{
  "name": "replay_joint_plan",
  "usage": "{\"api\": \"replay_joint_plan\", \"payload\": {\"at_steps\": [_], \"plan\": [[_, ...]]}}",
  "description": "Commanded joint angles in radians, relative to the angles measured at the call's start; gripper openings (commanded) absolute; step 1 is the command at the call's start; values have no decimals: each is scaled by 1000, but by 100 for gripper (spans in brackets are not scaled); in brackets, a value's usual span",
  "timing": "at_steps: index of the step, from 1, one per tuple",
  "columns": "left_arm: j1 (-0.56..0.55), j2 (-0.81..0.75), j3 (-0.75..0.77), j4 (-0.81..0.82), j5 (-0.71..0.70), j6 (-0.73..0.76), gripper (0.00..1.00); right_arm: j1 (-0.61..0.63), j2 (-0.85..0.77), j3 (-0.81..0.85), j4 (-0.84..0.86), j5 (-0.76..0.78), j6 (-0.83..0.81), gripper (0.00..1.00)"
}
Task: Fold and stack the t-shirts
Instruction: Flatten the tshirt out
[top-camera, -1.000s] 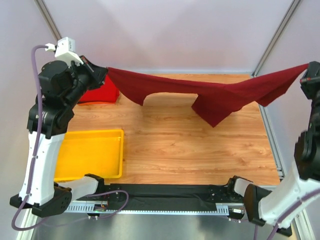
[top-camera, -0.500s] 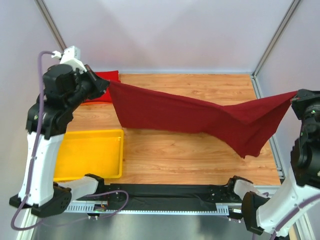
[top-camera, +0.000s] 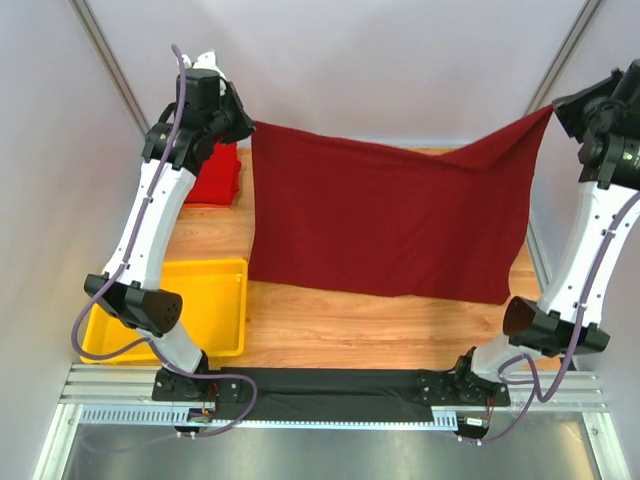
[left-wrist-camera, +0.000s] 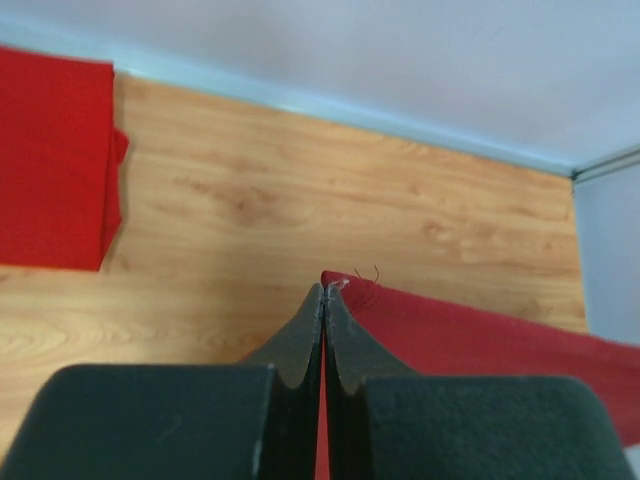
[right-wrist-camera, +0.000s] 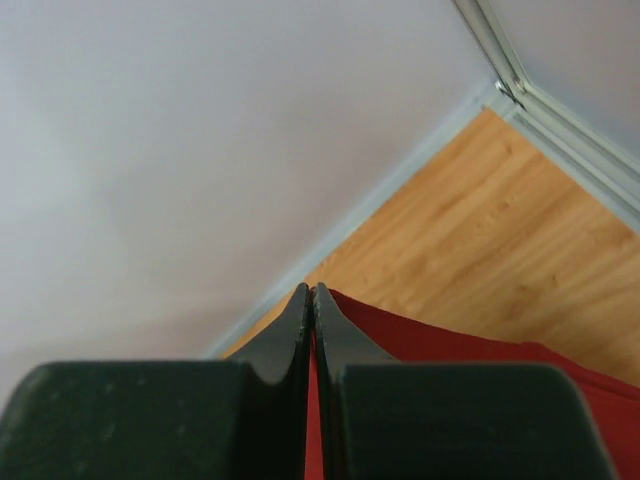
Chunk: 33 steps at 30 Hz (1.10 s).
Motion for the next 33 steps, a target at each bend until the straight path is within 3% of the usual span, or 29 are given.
{"api": "replay_joint_plan", "payload": {"at_steps": [1, 9, 18, 22, 26, 29, 33], "plan": [[6, -49, 84, 114, -11, 19, 0, -1, 10, 190, 86, -20, -69, 0], [-30, -380, -267, 263, 66, -5, 0, -8, -262, 111, 58, 175, -100, 0], [-80, -833, -440, 178, 122, -85, 0, 4, -571, 212, -169, 307, -109, 0], [-80, -871, -396, 112, 187, -104, 0, 58, -640, 223, -217, 404, -110, 0], [-80, -870, -402, 104, 184, -114, 0, 165, -637, 203, -160, 516, -139, 0], [-80, -842, -457, 144, 156, -117, 0, 251, -590, 114, -2, 585, -231, 0], [-79, -676, -485, 177, 89, -76, 0, 292, -450, 20, 200, 571, -380, 0]]}}
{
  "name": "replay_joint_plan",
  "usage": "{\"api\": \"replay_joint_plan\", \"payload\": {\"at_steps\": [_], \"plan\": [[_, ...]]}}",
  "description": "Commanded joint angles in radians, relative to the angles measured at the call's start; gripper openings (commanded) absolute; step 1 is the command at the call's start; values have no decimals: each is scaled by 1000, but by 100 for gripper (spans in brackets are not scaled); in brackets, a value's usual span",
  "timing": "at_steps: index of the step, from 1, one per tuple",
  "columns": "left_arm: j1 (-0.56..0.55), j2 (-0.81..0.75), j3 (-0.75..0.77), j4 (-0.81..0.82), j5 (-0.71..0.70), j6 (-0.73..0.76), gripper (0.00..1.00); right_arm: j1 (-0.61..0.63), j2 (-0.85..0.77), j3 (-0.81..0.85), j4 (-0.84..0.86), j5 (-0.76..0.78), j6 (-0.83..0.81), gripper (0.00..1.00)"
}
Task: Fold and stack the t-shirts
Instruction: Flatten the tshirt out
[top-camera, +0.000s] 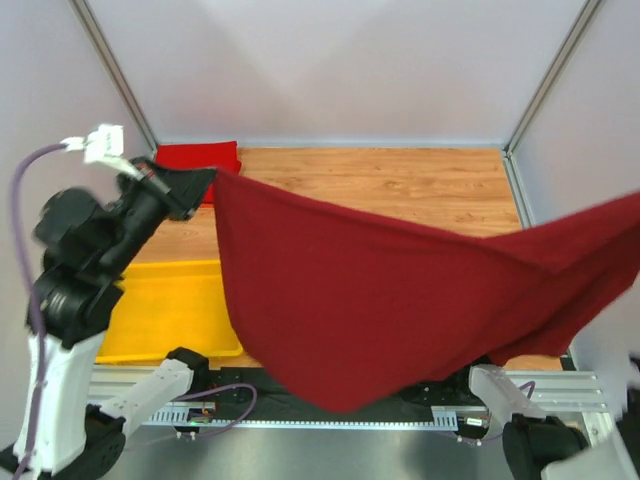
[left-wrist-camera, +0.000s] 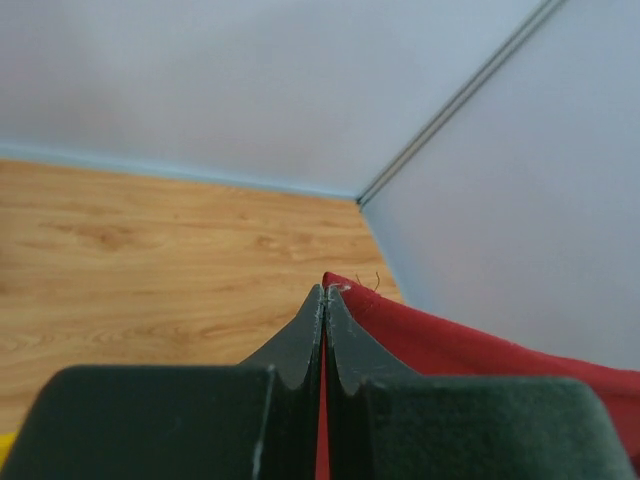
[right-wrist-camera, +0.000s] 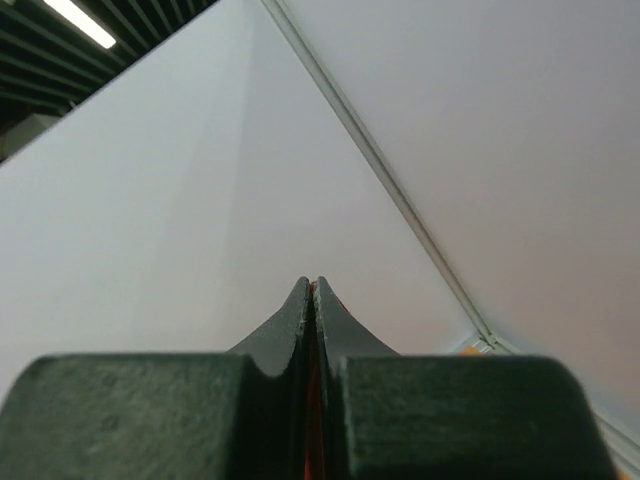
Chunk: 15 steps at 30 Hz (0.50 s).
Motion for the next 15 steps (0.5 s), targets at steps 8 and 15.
{"api": "replay_joint_plan", "payload": {"at_steps": [8, 15], "plan": [[116, 490, -21, 225, -110, 45, 0, -13, 498, -302, 557, -118, -204, 0], [176, 803, -28, 399, -67, 88, 0, -13, 627, -634, 861, -252, -167, 0]]}}
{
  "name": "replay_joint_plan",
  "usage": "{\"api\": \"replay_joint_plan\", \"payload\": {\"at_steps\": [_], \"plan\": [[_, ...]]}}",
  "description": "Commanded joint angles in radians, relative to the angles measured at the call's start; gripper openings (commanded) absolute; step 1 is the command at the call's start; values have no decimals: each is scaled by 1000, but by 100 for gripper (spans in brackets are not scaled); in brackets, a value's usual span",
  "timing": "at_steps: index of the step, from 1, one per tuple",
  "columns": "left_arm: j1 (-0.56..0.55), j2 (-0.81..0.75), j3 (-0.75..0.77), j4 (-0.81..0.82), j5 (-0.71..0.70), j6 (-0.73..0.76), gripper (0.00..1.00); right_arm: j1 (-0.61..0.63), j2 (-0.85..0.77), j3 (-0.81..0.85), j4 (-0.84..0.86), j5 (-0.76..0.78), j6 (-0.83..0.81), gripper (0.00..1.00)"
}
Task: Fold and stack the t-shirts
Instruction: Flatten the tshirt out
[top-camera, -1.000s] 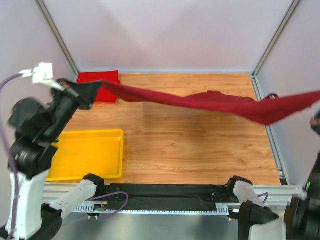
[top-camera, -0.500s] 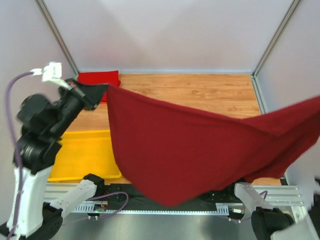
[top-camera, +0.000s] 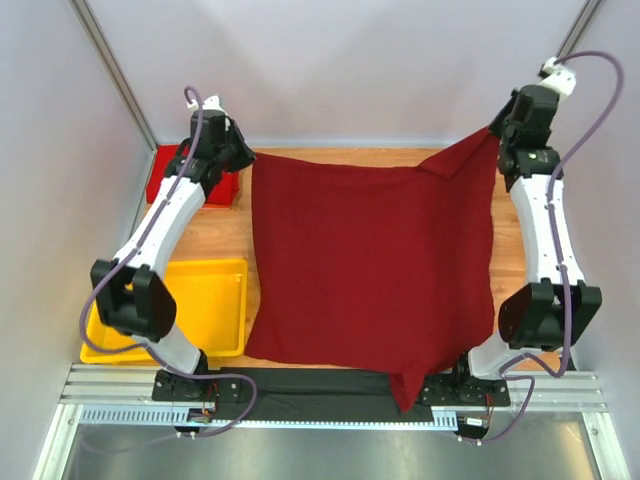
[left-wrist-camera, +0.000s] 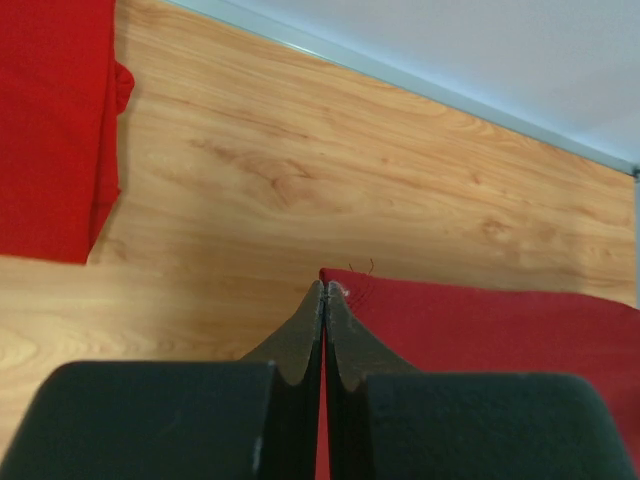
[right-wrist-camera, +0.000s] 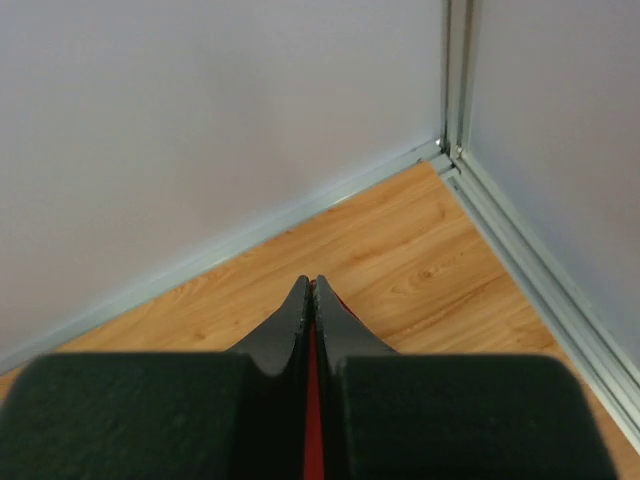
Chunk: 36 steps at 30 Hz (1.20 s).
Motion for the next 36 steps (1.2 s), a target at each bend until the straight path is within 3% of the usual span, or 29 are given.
{"api": "replay_joint_plan", "payload": {"at_steps": [1, 5, 14, 21, 36], "plan": [[28, 92, 19, 184, 42, 52, 0, -7, -4, -82, 327, -75, 22, 0], [52, 309, 113, 221, 95, 100, 0, -7, 151, -135, 429, -170, 63, 0], [73, 485, 245, 235, 136, 135, 0, -6, 412, 23, 410, -301, 74, 0], [101, 528, 308, 177, 145, 154, 0, -10, 385, -19, 306, -227, 96, 0], [107, 464, 213, 37, 161, 220, 0, -118, 227, -70, -105, -236, 129, 0]]}}
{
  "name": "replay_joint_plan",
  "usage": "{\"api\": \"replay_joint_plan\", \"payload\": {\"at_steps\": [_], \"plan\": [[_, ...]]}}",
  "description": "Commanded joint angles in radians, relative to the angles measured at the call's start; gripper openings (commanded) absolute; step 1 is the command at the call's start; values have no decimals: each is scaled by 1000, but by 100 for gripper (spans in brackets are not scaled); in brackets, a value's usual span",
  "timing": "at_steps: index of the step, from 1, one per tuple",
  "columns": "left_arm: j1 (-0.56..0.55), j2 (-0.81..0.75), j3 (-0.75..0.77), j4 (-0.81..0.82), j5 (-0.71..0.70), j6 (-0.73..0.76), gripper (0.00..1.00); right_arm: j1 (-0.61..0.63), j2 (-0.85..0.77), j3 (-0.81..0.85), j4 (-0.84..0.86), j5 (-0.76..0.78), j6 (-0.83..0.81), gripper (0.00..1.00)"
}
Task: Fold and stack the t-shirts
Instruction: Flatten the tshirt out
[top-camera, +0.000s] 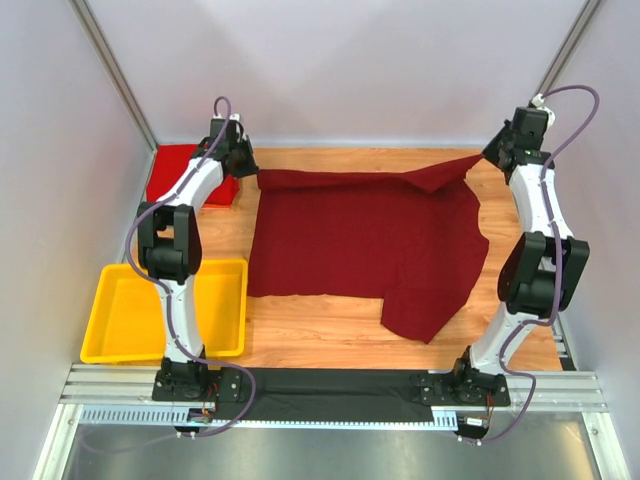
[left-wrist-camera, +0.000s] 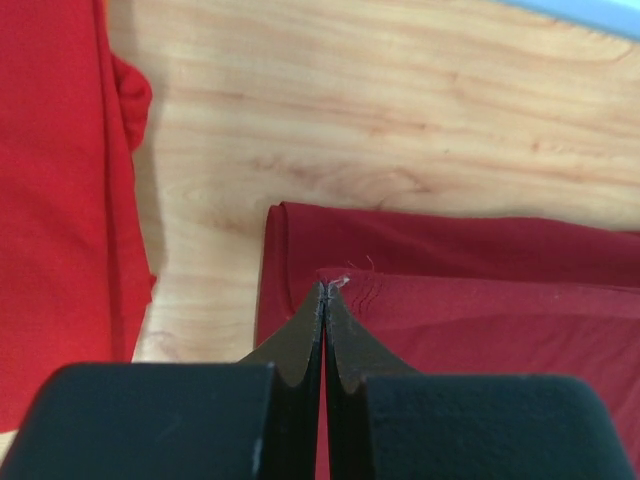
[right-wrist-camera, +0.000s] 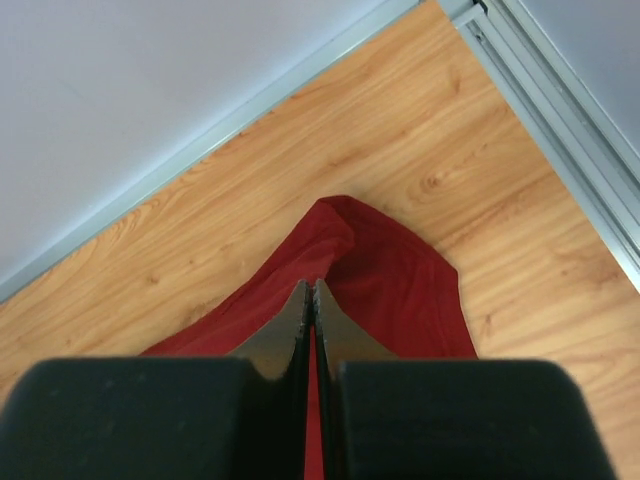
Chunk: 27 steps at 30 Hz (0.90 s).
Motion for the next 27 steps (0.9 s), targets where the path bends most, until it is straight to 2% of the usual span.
{"api": "replay_joint_plan", "payload": {"at_steps": [1, 8, 18, 27], "plan": [[6, -59, -20, -37, 26, 34, 0, -8, -76, -36, -93, -13, 22, 0], [6, -102, -62, -84, 26, 44, 0, -42, -176, -180, -142, -93, 56, 0], [3, -115, -196, -84, 26, 79, 0, -53, -260, -372, -151, -90, 57, 0], [-23, -89, -223, -96, 15, 94, 0, -71, -262, -472, -131, -103, 66, 0]]}}
